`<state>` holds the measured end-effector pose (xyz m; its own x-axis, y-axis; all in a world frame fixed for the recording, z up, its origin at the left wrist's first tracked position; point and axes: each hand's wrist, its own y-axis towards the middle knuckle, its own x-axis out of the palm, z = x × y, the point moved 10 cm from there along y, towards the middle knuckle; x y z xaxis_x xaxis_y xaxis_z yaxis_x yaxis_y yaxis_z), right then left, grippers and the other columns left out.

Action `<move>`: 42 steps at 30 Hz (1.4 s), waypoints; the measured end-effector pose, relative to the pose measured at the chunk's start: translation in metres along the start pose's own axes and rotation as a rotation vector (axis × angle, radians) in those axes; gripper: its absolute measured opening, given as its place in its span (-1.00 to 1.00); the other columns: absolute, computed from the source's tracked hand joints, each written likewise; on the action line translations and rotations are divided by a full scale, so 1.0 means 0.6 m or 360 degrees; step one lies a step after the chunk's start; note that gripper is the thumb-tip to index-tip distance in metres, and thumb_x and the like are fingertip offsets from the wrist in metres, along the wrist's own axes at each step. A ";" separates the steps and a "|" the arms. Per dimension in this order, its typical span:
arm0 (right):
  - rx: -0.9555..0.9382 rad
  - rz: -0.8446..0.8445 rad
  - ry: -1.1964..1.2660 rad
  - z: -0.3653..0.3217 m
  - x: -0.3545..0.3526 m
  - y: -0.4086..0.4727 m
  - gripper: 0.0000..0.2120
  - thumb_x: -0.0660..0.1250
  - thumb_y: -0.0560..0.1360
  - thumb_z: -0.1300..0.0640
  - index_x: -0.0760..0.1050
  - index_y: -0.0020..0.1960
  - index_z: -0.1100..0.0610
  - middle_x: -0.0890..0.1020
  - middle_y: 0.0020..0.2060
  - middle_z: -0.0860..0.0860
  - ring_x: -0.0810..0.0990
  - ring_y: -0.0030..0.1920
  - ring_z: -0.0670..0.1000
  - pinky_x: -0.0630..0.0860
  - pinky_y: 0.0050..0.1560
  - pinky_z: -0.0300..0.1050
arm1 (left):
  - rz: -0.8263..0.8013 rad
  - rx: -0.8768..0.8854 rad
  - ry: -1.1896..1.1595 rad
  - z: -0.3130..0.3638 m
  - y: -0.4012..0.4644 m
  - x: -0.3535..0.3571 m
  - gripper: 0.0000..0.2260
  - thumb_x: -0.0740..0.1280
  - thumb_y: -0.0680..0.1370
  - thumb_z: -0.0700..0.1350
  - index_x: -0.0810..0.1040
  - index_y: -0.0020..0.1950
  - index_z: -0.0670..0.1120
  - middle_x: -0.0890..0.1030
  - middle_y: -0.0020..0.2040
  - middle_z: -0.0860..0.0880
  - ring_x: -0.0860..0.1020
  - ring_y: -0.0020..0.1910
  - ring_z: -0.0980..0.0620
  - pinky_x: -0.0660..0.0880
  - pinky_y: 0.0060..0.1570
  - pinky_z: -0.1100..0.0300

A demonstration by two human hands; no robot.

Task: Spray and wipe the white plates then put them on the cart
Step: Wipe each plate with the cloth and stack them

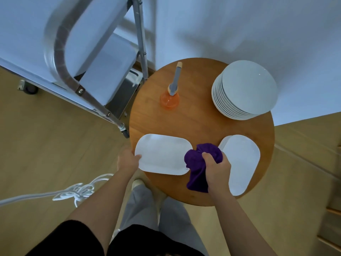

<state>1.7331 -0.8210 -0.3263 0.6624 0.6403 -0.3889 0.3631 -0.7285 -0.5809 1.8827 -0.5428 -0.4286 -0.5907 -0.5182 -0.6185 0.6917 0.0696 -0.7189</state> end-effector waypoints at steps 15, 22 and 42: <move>0.0003 0.0041 0.0032 -0.013 0.023 -0.048 -0.69 0.35 0.49 0.10 0.34 0.16 -0.07 0.51 -0.11 -0.15 0.54 -0.10 -0.03 0.49 -0.32 -0.30 | 0.0066 0.0080 -0.0794 0.010 -0.022 -0.046 -0.80 0.18 0.64 -0.06 0.38 0.20 -0.14 0.49 0.04 -0.08 0.48 -0.02 -0.03 0.43 -0.18 0.14; -0.0047 0.0084 0.0107 -0.061 0.001 -0.079 -0.58 0.24 0.49 0.18 0.36 0.34 0.01 0.55 0.09 -0.02 0.55 -0.01 0.01 0.50 -0.24 -0.22 | -0.0284 0.0079 -0.1674 0.049 -0.089 -0.060 -0.73 0.15 0.65 0.00 0.47 0.29 -0.05 0.60 0.14 -0.07 0.57 0.10 -0.09 0.59 -0.05 -0.01; -0.1042 0.0586 -0.1155 -0.399 -0.052 -0.232 -0.37 -0.03 0.60 -0.01 -0.26 0.53 0.17 -0.10 0.53 0.14 -0.14 0.52 0.12 -0.15 0.47 0.09 | -0.0451 0.0724 -0.2093 0.317 -0.394 -0.219 -0.54 0.15 0.48 0.31 0.51 0.17 0.01 0.66 0.03 -0.11 0.63 0.00 -0.15 0.62 -0.13 -0.04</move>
<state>1.8186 -0.7979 -0.0618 0.3299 0.1865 -0.9254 0.6463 -0.7591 0.0774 1.8759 -0.6534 -0.1170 -0.0930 -0.8884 0.4496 0.8373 -0.3141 -0.4475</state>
